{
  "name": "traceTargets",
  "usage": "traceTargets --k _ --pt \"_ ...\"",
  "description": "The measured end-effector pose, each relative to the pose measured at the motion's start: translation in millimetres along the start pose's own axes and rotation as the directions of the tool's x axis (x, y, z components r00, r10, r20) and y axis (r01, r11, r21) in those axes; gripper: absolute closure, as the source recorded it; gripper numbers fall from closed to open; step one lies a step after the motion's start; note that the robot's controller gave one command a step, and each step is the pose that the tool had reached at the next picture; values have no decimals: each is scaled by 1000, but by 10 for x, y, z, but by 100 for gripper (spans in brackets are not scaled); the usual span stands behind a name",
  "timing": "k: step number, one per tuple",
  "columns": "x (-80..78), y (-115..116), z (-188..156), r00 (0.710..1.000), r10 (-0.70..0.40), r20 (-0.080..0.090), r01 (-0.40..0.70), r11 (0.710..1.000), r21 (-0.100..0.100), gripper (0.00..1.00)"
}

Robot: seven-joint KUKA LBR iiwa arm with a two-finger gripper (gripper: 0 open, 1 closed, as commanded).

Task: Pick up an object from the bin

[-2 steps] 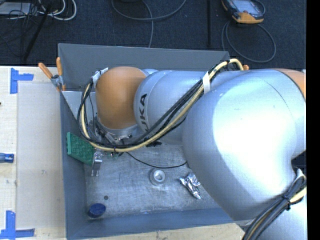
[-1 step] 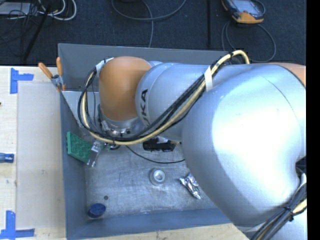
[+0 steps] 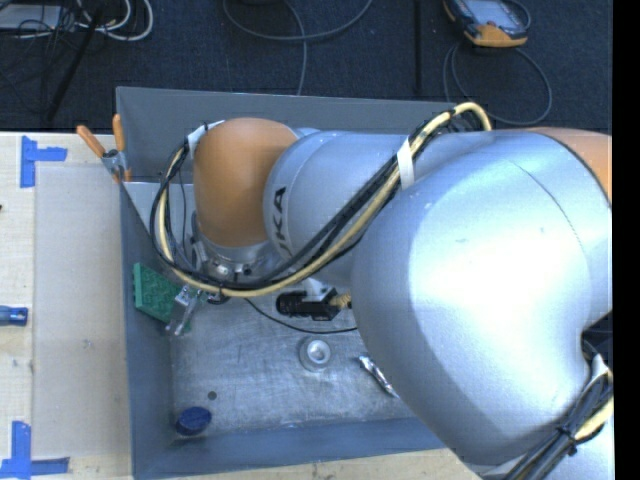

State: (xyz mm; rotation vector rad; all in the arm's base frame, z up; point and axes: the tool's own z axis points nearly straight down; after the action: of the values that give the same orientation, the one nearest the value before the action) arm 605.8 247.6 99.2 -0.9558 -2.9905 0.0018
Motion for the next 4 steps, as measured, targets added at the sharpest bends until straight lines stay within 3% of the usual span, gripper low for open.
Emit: traceTargets --k 1,2,3,4 --pt "-84 46 290 996 92 2 -92 996 0 0" --pt "-86 45 289 996 92 2 -92 996 0 0" --pt "-96 60 262 996 92 4 -92 996 -5 100" --pt "-105 63 -143 996 93 2 -93 996 -5 100"
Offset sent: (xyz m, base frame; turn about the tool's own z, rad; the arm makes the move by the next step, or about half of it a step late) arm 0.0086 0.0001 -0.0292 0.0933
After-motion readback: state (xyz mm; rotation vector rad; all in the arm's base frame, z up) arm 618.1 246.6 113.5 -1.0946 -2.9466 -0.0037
